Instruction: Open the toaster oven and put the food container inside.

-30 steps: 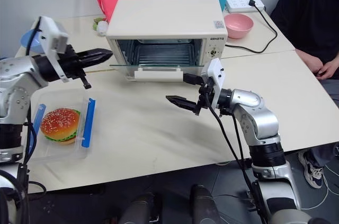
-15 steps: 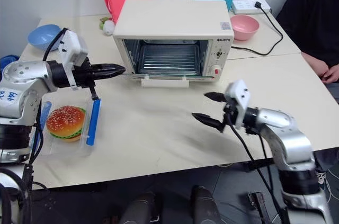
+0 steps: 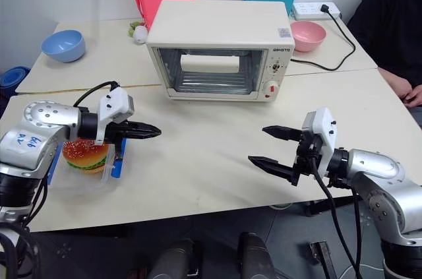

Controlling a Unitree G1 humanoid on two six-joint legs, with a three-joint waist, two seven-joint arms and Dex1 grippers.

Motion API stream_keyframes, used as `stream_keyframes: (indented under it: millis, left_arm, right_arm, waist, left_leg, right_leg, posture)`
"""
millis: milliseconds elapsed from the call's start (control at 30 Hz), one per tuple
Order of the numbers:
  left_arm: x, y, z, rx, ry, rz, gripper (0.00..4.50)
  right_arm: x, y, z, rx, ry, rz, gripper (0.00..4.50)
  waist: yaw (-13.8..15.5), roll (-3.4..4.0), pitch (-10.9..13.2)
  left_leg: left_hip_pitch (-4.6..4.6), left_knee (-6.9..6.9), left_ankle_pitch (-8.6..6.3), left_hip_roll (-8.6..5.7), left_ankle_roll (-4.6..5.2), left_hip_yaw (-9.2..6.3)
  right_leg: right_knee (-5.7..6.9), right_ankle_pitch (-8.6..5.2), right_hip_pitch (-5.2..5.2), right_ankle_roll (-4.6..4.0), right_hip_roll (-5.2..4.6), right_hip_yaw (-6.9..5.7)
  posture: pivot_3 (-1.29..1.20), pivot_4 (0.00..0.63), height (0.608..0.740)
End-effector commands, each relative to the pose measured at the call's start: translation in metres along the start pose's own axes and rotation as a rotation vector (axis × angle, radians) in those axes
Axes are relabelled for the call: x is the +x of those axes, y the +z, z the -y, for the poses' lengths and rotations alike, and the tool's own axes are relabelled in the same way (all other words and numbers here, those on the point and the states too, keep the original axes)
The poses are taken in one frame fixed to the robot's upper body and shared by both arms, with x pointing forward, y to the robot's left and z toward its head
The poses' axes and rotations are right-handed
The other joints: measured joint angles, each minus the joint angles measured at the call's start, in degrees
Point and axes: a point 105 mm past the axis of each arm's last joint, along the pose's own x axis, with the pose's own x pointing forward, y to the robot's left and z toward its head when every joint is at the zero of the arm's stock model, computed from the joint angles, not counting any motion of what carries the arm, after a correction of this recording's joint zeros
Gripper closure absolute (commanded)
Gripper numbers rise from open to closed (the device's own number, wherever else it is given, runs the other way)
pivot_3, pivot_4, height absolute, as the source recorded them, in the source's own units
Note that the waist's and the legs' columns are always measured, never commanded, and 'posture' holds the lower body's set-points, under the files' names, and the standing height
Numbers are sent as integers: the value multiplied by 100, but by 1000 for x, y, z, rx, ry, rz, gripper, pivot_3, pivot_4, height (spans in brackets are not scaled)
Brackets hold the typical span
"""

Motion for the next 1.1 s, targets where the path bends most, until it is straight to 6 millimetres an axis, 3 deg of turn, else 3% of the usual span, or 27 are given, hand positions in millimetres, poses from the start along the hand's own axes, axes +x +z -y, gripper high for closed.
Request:
stream_keyframes:
  millis: [33,100,200,367,567,700,833,1100]
  left_arm:
    - [-19,39,-2,16,-4,163,4444]
    - [-29,49,-5,-29,0,227,4444]
    - [-47,67,-19,-59,73,328,3939]
    - [-72,90,-33,-64,168,472,2495]
    - [-87,88,-52,-32,323,477,808]
    - [-89,84,-52,-23,351,469,808]
    - [-87,80,-50,-20,350,453,808]
    - [-81,78,-55,-27,350,431,808]
  right_arm:
    - [3,22,3,-79,-18,52,0]
    - [12,23,14,-91,-49,67,0]
    - [34,24,41,-108,-126,84,0]
    - [72,28,78,-105,-187,113,0]
    - [107,34,101,-117,-197,126,0]
    - [115,46,95,-148,-132,162,0]
    - [115,53,72,-172,-3,203,0]
    - [105,45,29,-175,166,214,0]
  waist:
    - [-3,-5,2]
    - [-47,-9,2]
    - [-83,-11,1]
    - [-85,-10,2]
    - [-78,-10,2]
    - [-59,-10,2]
    - [-79,-10,2]
    - [-112,-10,2]
  left_leg:
    - [-6,10,0,1,0,-1]
    - [-10,30,-3,5,-1,-5]
    - [-4,33,-11,6,12,0]
    - [-10,55,0,7,-9,3]
    - [-19,60,-12,-7,6,5]
    - [-27,61,-18,-11,10,0]
    - [-28,61,-24,-10,8,2]
    - [-27,63,-27,0,0,6]
  right_leg:
    - [0,1,0,2,-1,1]
    - [0,2,1,4,-4,1]
    - [0,4,2,7,-2,2]
    - [21,4,-6,7,8,2]
    - [19,5,-8,9,-2,3]
    - [15,6,-9,10,-10,-1]
    - [16,6,-12,10,-11,0]
    - [17,6,-13,10,-3,1]
  posture:
    - [0,150,740]
    - [0,150,740]
    - [0,150,740]
    - [0,150,740]
    - [0,150,740]
    - [0,150,740]
    - [0,150,740]
    - [0,150,740]
